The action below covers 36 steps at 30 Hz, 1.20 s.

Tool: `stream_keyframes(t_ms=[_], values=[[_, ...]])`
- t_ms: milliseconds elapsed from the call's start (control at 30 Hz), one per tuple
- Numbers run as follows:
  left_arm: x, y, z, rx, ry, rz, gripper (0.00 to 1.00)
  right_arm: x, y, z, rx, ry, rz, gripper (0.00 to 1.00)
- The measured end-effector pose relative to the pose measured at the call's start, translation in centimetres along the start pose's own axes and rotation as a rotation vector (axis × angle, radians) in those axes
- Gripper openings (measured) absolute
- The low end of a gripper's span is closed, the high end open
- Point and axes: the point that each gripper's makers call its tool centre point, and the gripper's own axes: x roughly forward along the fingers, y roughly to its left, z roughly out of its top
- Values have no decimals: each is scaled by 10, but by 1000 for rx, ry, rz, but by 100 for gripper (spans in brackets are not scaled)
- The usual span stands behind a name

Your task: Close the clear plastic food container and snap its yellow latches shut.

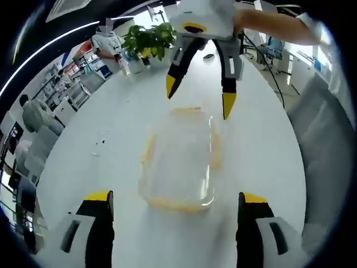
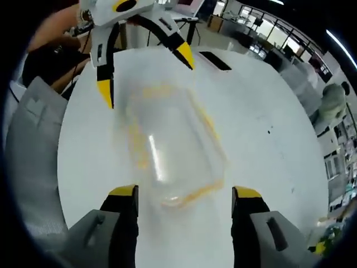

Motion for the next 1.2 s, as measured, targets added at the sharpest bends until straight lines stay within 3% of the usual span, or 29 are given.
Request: stream_keyframes(t_ms=[133,233,267,333,433,500,633,733,800,933,1067,1133,1200], values=[[-22,-15,9,-81,-83,11,92,-17,12,4,60,-65,-15,73],[-37,-25,17,-61,-136,41,94,-31,24,14,45,-150,-30,75],[-42,-26,19,-49,-157,62,99,-36,26,15,46,-170,-39,76],[-53,-33,18,-66,-166,85,99,-45,34,16,69,-200,-54,82],[-65,-53,24,-186,-247,59,99,-54,42,24,146,-301,-67,94],[-72,-70,24,-313,-313,39,98,-61,52,30,199,-402,-68,99],[-75,-92,13,-325,-318,59,97,-72,63,32,283,-512,-71,100],[-77,-112,4,-348,-316,62,97,-76,70,22,316,-530,-108,100],[-79,-126,-3,-370,-316,66,96,-79,76,11,393,-544,-133,100],[-86,-143,-12,-417,-351,97,95,-85,89,-1,500,-600,-119,100],[-92,-159,-35,-426,-308,131,89,-89,111,-25,567,-609,-138,100],[-97,-166,-40,-453,-318,139,90,-91,117,-41,615,-604,-185,100],[-101,-167,-47,-445,-318,190,92,-97,119,-55,664,-628,-250,100]])
